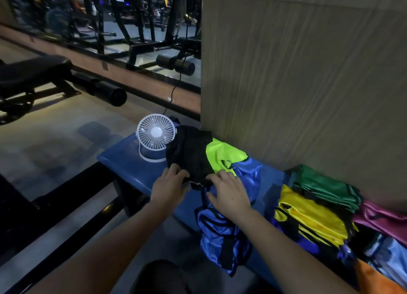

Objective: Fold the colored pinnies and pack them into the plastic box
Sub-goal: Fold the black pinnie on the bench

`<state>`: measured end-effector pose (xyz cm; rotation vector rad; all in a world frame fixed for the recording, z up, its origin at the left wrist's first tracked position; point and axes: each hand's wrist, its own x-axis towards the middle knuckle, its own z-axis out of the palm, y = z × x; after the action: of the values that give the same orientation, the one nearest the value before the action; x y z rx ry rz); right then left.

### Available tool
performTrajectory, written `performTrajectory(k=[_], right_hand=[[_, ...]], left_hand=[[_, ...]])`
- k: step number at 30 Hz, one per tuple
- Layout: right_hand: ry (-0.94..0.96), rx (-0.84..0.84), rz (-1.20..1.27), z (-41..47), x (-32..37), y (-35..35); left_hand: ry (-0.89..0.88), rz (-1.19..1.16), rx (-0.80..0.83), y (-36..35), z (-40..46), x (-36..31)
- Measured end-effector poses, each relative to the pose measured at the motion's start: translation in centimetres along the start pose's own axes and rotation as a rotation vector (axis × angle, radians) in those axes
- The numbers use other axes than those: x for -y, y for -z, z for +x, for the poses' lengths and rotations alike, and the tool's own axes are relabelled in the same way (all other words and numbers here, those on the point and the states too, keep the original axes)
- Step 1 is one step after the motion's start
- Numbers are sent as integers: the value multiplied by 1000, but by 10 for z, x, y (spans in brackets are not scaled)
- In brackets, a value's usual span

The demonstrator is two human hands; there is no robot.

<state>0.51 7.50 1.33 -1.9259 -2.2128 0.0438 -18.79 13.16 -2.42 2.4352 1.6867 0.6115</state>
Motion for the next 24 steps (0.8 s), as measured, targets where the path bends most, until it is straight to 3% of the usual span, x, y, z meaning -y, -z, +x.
performTrajectory(k=[4,9,14,24], right_hand=[[9,-6,-35,3,4,-8],[12,-9,-102,19,7,-8],[21,-31,-84,30,10,-6],[-104,-313,458,14,23,50]], left_hand=[[-3,-46,-46,0,7,-2],[-24,-24,68,3,8,-24],[-17,-67,-33,10,12,-33],[-22,-309,-209,72,11,-68]])
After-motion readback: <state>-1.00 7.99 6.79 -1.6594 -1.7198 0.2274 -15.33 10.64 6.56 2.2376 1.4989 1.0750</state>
